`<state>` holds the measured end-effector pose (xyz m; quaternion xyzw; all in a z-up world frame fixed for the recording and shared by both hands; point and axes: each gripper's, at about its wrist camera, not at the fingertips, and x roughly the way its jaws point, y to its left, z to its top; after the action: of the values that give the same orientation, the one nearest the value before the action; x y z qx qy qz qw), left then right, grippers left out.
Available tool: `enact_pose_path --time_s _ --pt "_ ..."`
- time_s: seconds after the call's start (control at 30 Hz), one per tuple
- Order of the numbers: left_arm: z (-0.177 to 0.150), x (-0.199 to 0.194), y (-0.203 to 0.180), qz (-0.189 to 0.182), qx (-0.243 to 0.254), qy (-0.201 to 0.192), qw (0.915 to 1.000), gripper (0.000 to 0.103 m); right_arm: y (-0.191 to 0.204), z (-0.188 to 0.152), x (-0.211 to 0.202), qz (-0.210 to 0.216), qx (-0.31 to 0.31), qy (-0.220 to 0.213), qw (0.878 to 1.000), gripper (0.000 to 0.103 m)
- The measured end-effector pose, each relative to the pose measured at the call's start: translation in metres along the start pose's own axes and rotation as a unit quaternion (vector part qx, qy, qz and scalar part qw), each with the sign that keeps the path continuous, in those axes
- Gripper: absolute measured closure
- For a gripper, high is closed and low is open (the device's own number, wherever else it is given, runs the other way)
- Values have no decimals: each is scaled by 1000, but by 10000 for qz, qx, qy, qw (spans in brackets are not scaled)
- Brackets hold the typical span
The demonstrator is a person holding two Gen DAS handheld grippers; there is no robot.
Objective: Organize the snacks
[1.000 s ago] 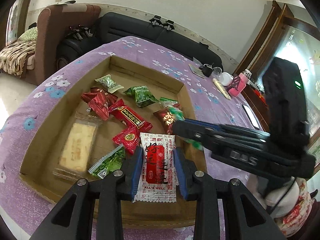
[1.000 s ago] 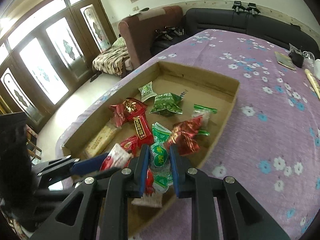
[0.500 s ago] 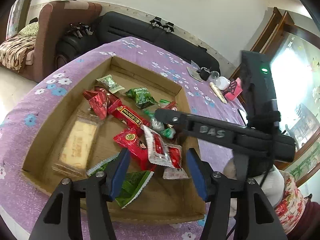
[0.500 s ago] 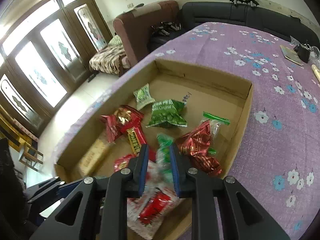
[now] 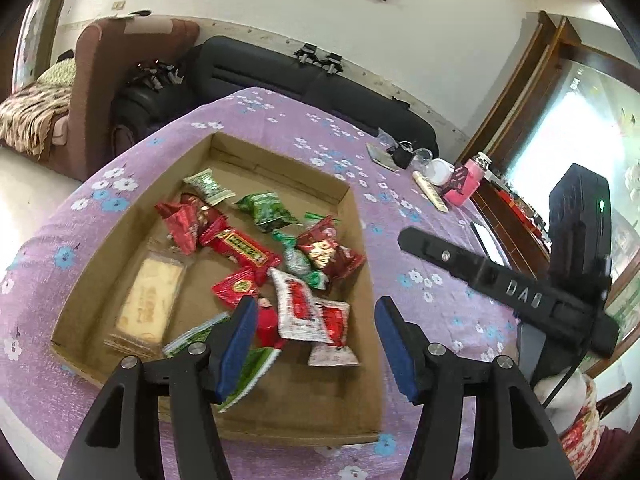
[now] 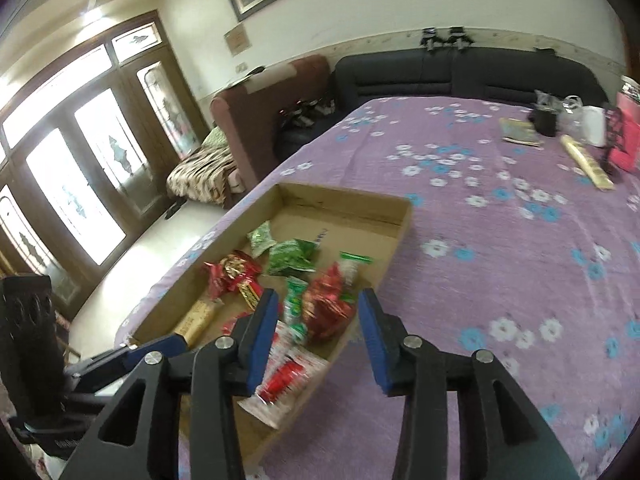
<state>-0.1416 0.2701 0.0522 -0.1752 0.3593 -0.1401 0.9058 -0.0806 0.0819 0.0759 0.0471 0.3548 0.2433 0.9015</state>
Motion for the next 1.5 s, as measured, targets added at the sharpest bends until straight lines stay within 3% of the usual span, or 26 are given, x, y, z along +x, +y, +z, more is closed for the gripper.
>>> enact_pose_path --time_s 0.23,0.43,0.53,0.57,0.63,0.67,0.73,0.77,0.87,0.93,1.0,1.13,1.27,1.5 --pt "4 -12 -29 160 379 -236 9989 38 -19 -21 -16 -211 183 -90 9996 61" --pt "23 -46 -52 873 961 -905 9874 33 -22 -27 -34 -265 83 -312 9991 60" --pt "27 -72 -68 1615 1334 -1591 9648 23 -20 -29 -44 -255 75 -486 9985 54" --pt "26 -86 -79 2059 1511 -2012 9457 15 -19 -30 -46 -230 82 -514 9984 54" --pt "21 -106 -91 2297 1641 -2553 9247 1 -17 -32 -48 -148 76 -515 9985 54" --pt "18 -119 -97 2214 1635 -2879 9173 0 -16 -33 -47 -121 62 -502 9986 54" --pt "19 -130 -98 1934 1482 -3061 9203 0 -12 -35 -45 -89 7 -462 9989 54" --pt "21 -130 -94 1778 1288 -3023 9276 0 -10 -36 -45 -80 -6 -448 9990 54" --pt "24 -114 -78 1947 766 -2684 9403 0 -6 -39 -43 -52 -24 -411 9991 54" --pt "23 -104 -74 2178 681 -2526 9403 0 -1 -41 -45 -77 -109 -420 9990 54" --pt "23 -96 -70 2433 719 -2476 9351 0 5 -44 -46 -141 -236 -456 9986 53" --pt "20 -81 -58 2359 489 -2046 9487 0 20 -48 -44 -214 -514 -465 9974 48" --pt "15 -59 -45 2713 303 -1611 9484 0 33 -53 -38 -289 -788 -414 9956 46" --pt "9 -42 -29 2776 123 -1287 9520 0 48 -59 -28 -458 -1098 -307 9924 40"
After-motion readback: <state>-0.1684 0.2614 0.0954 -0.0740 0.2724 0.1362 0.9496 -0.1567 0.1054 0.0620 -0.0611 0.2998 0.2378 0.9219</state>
